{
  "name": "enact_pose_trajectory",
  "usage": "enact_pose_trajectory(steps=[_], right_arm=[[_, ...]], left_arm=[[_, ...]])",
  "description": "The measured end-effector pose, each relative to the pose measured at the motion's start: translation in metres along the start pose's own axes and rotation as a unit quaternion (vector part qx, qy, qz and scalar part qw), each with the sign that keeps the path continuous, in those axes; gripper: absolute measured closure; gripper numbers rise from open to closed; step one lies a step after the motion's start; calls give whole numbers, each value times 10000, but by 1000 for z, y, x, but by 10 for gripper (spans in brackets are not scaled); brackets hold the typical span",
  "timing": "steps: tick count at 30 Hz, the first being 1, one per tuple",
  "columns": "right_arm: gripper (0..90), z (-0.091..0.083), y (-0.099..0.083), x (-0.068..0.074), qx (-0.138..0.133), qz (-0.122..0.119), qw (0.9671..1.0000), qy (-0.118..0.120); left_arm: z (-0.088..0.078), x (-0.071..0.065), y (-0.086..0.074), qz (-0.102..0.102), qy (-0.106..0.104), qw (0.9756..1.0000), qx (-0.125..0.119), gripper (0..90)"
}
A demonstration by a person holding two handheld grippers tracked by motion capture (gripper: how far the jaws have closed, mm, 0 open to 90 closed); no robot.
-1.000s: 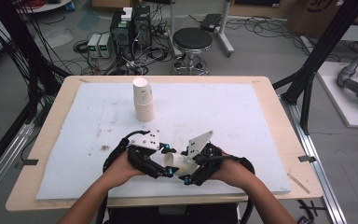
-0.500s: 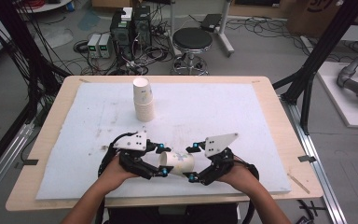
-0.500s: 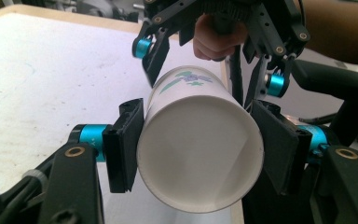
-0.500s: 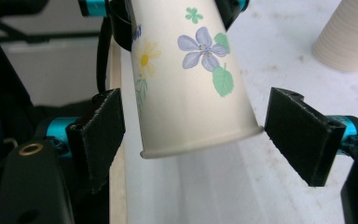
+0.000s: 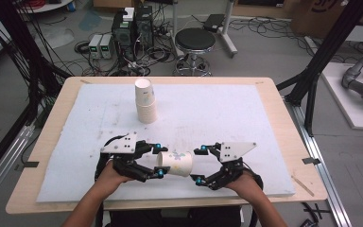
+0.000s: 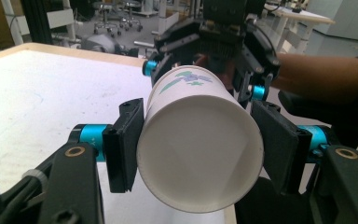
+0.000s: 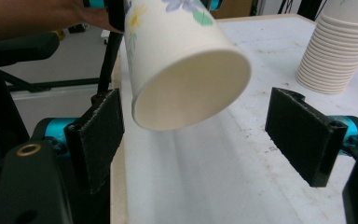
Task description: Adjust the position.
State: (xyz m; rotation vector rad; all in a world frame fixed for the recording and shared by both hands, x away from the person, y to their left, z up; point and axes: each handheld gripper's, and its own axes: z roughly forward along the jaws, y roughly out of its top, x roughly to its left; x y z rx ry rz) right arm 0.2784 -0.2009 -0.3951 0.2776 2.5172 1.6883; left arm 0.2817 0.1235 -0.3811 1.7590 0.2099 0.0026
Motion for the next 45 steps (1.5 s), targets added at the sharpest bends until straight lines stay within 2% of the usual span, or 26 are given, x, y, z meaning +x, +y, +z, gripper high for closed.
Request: enact_pose_trajectory(steps=[6,13,22,25,31,35,45], right_arm=[[201,1,-5,-2,-91,55,9999,98],[203,5,-7,0,-56,76,9997,211],[207,10,-6,1,-177,81,9990,393],[248,10,-6,1,-251,83,9985,479],[275,8,-9,-1,-437,161,9974,548],[300,7,-10,-3,-605,223,9961,605],[340,7,-11,-4,-644,337,9950,683]], left_arm=[[-1,-1,0,44,-25,10000,-33,373],[1,-2,0,74,-77,9999,-69,373],[9,-5,-2,29,-288,9995,-146,372],[10,-5,-3,9,-302,9994,-186,372],[9,-3,-7,-82,-352,9989,-305,371],[8,-3,-10,-114,-349,9989,-300,371],[8,-3,-15,-184,-340,9989,-246,370]])
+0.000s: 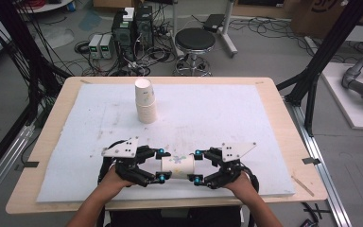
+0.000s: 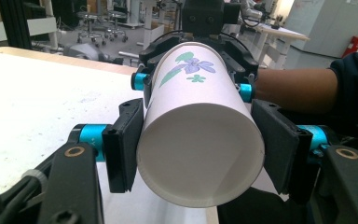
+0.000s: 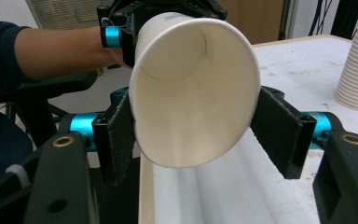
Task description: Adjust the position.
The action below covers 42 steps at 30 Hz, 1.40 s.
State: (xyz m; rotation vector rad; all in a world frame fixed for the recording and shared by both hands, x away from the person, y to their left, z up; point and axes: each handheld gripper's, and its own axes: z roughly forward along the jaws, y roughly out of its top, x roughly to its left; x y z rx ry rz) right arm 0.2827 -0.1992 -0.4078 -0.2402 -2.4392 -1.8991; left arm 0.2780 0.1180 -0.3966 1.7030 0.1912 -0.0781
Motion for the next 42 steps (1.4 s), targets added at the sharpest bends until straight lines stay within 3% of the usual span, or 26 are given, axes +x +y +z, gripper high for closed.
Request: enact_pose_trajectory(steps=[3,7,13,23,26,42], right_arm=[[339,0,1,0,49,45,10000,3],[335,-1,6,-2,466,65,9988,-149],[329,4,15,-6,1065,-42,9939,-276],[321,18,33,-8,1862,-362,9814,-310],[320,22,39,-8,2086,-471,9762,-352],[319,41,57,-7,2822,-834,9550,-359]], left_arm=[[0,-1,0,11,85,9999,132,353],[1,-2,2,-148,396,9972,613,148],[-4,-1,3,-32,582,9943,891,147],[-4,-1,8,183,791,9883,1287,148],[-3,-1,9,230,817,9862,1419,148],[9,0,8,387,858,9740,2062,160]])
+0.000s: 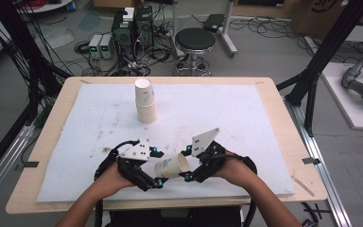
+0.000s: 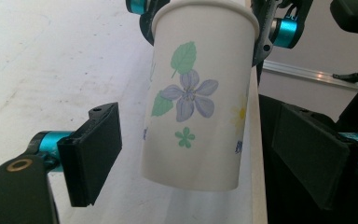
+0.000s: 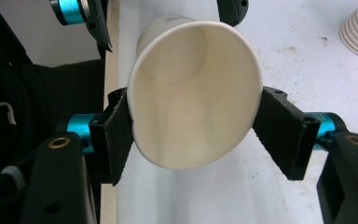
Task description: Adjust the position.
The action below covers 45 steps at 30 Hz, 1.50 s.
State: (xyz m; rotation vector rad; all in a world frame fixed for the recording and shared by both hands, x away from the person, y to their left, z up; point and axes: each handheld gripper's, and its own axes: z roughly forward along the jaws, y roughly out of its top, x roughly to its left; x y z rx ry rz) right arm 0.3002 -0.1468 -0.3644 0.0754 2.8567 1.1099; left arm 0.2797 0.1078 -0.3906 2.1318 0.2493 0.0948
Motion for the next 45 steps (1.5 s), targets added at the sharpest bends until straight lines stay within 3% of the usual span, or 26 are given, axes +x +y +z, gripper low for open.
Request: enact_pose_trajectory(steps=[11,25,33,40,45], right_arm=[[318,3,15,0,475,-223,9986,-13],[316,10,28,2,992,-451,9940,25],[314,12,29,4,1016,-486,9936,113],[315,14,31,4,1019,-549,9931,164],[281,14,31,3,948,-488,9942,167]], left_arm=[[11,0,2,142,-4,9993,354,188],[17,-1,4,175,-130,9984,517,251],[21,0,4,193,-217,9979,585,342],[23,0,4,190,-261,9974,648,346],[23,1,1,94,-261,9983,514,334]])
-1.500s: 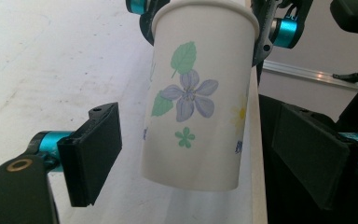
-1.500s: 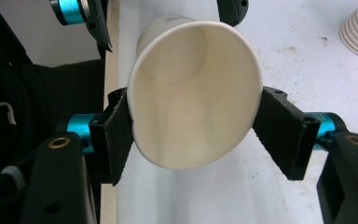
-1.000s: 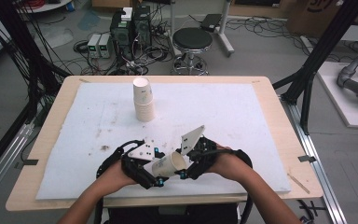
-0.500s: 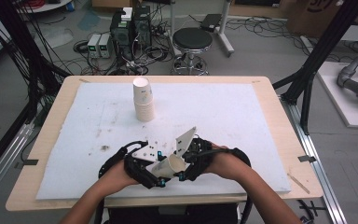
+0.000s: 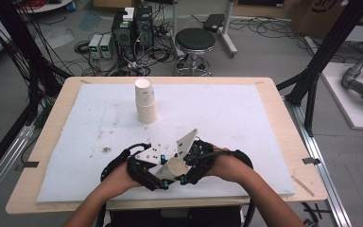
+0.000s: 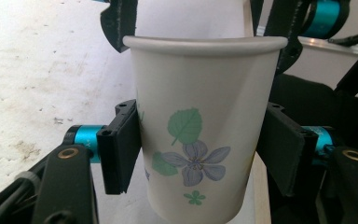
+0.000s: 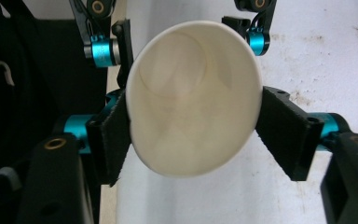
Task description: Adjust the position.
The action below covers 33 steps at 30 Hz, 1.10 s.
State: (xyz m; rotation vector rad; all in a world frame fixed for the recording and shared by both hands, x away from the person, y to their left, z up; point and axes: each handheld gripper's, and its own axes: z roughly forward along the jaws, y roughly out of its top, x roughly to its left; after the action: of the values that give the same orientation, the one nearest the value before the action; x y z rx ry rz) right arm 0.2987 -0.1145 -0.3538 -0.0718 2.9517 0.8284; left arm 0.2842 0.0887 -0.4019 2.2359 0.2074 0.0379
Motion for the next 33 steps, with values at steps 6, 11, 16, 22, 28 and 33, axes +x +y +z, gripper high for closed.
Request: enact_pose_trajectory(steps=[6,11,16,22,28,33], right_arm=[[218,-5,-5,-3,-556,359,9978,-5],[218,-13,-17,-3,-1099,578,9923,-39],[218,-22,-31,-4,-1710,845,9816,-122],[218,-32,-55,-3,-2108,1181,9691,-487],[218,-37,-91,1,-2338,1667,9537,-900],[218,-37,-114,5,-2460,1987,9419,-1130]], left_arm=[[-3,2,-5,-189,34,9993,-311,317],[-6,3,-12,-330,98,9980,-522,310],[-10,5,-21,-479,227,9956,-778,305],[-21,10,-35,-748,485,9892,-1164,298],[-35,14,-50,-932,848,9800,-1538,295],[-46,17,-60,-1059,1117,9716,-1795,293]])
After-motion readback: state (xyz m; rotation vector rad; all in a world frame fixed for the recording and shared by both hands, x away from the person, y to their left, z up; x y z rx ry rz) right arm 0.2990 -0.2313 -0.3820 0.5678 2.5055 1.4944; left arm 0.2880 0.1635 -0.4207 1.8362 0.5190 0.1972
